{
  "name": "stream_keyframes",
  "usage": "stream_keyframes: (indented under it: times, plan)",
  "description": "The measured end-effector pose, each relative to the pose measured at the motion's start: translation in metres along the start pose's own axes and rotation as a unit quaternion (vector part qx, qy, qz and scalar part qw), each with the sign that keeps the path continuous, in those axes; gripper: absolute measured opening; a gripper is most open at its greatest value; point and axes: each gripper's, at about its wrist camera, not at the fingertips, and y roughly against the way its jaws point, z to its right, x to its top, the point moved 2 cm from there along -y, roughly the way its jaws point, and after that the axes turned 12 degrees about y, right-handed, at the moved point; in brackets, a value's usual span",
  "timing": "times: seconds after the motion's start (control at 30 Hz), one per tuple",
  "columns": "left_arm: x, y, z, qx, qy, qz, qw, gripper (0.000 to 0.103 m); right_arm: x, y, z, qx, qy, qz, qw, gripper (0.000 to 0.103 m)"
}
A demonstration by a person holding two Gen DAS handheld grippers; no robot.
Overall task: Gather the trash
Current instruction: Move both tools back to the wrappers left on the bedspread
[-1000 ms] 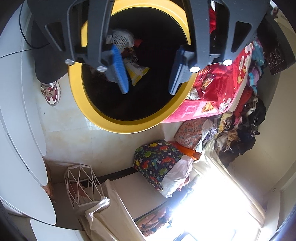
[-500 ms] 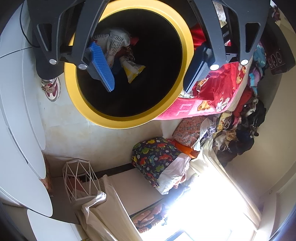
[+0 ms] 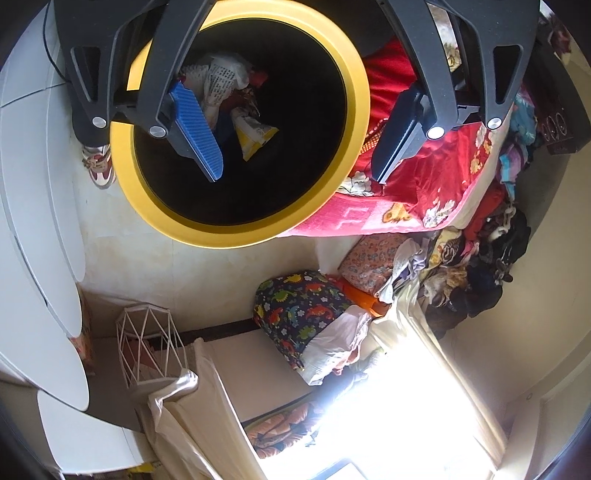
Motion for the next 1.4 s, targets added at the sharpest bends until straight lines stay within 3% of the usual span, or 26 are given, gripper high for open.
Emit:
stream_keyframes:
  times: [0.8, 1.4]
  plan:
    - [0.021, 0.035, -0.073, 0.048, 0.060, 0.060, 0.9952, 0.092, 0.009, -0.024, -0.081, 0.022, 0.081, -0.005, 0.996, 0.083]
    - [0.018, 0.041, -0.185, 0.120, 0.160, 0.058, 0.9781, 0.092, 0.005, -0.100, -0.163, 0.053, 0.158, -0.047, 0.985, 0.083]
